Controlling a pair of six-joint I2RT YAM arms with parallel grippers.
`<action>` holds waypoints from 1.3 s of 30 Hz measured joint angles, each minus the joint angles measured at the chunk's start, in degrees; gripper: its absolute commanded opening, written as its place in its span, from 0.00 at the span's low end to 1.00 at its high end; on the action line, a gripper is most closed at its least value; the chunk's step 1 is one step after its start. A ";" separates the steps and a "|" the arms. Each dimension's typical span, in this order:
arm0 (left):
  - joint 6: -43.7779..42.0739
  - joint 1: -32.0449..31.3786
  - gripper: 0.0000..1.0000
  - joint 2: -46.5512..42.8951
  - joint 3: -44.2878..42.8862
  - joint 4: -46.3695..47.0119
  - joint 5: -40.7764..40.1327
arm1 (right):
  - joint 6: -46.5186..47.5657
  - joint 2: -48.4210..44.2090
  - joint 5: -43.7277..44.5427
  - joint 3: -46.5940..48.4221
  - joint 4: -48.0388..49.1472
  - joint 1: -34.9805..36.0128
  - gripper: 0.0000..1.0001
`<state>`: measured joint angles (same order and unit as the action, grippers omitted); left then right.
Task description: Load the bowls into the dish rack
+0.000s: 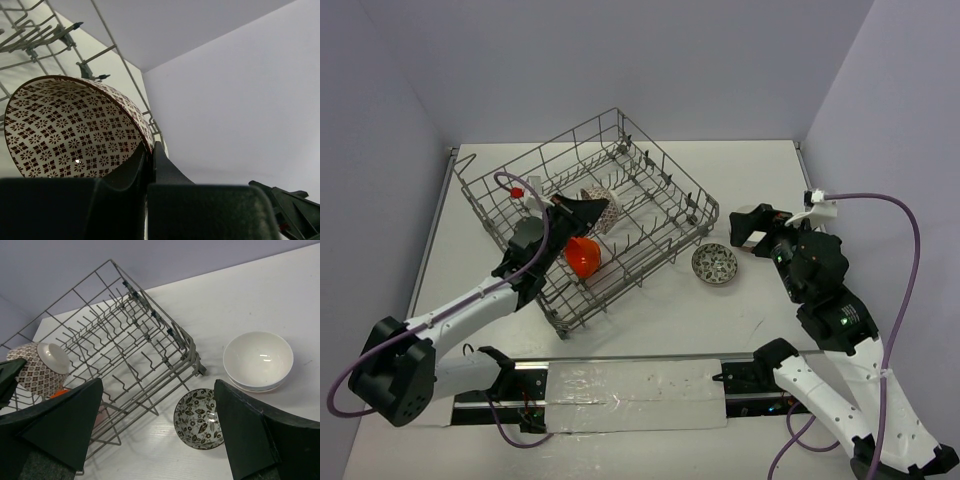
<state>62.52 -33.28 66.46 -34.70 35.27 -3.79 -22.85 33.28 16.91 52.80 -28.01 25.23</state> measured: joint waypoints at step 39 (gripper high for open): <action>9.86 0.37 0.08 5.68 -3.21 -12.68 -0.37 | 3.23 -2.84 3.21 -3.65 3.23 0.33 0.99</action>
<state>72.38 -32.91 72.14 -37.91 22.59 -4.16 -19.62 30.44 20.12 49.15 -24.77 25.56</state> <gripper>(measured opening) 0.086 0.991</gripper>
